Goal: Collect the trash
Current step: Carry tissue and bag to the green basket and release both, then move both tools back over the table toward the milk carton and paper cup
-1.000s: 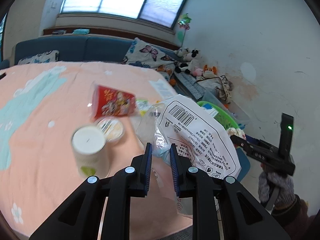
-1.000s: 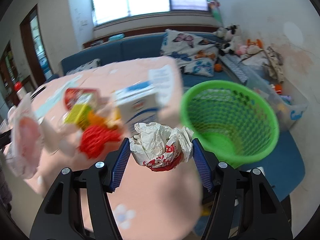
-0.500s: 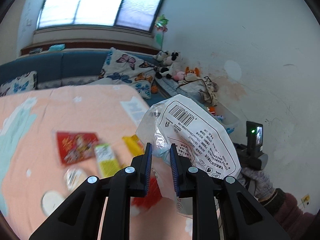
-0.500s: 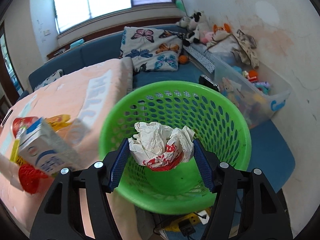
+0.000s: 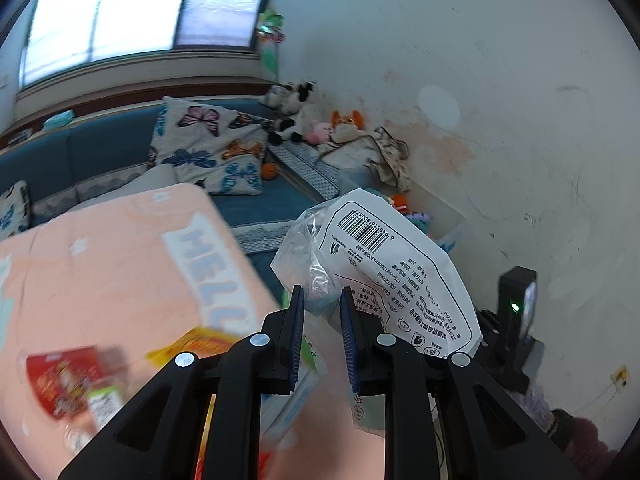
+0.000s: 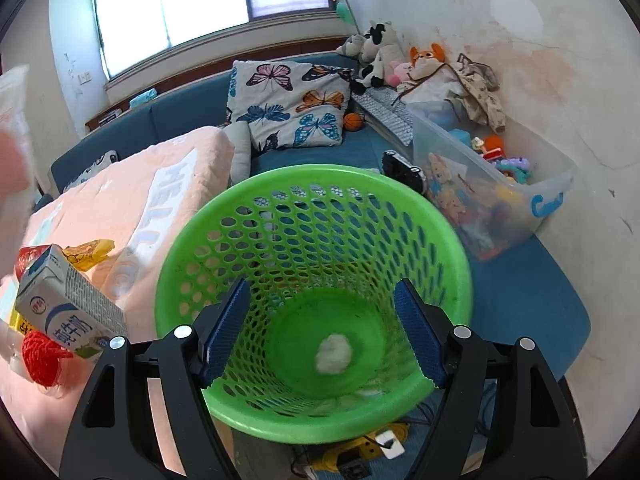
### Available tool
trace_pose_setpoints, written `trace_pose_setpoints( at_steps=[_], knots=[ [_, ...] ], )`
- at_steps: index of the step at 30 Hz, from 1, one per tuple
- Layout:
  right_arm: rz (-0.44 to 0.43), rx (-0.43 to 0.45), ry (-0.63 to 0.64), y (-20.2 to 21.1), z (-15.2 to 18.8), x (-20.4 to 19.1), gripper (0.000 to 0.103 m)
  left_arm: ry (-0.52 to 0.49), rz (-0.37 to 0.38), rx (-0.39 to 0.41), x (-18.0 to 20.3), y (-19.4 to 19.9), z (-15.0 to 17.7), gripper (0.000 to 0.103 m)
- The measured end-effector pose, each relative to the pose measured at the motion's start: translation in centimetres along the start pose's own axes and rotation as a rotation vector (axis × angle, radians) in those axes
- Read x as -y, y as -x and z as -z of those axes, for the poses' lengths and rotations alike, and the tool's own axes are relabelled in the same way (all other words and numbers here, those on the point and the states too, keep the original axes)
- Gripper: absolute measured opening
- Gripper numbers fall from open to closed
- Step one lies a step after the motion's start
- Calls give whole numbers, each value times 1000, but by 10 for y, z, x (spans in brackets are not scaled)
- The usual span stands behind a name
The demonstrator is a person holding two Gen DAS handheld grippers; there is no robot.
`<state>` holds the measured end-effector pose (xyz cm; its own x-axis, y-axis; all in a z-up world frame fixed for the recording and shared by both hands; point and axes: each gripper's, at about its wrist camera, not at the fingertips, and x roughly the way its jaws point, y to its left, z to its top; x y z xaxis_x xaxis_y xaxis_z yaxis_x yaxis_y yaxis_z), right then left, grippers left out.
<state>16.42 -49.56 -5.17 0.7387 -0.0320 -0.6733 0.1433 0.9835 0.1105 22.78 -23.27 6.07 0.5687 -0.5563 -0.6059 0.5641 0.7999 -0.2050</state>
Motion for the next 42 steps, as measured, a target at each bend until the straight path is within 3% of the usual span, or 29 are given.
trace_pose_setpoints(
  at_steps=[11, 22, 27, 42],
  knots=[
    [23, 11, -33, 21, 24, 22, 76, -35, -1, -130, 31, -86, -5, 18],
    [18, 7, -49, 27, 33, 23, 76, -43, -22, -182, 38, -118, 6, 28],
    [8, 6, -52, 30, 35, 20, 76, -33, -9, -179, 35, -116, 10, 41],
    [-59, 38, -6, 53, 35, -22, 82, -27, -56, -60, 12, -33, 21, 49]
  ],
)
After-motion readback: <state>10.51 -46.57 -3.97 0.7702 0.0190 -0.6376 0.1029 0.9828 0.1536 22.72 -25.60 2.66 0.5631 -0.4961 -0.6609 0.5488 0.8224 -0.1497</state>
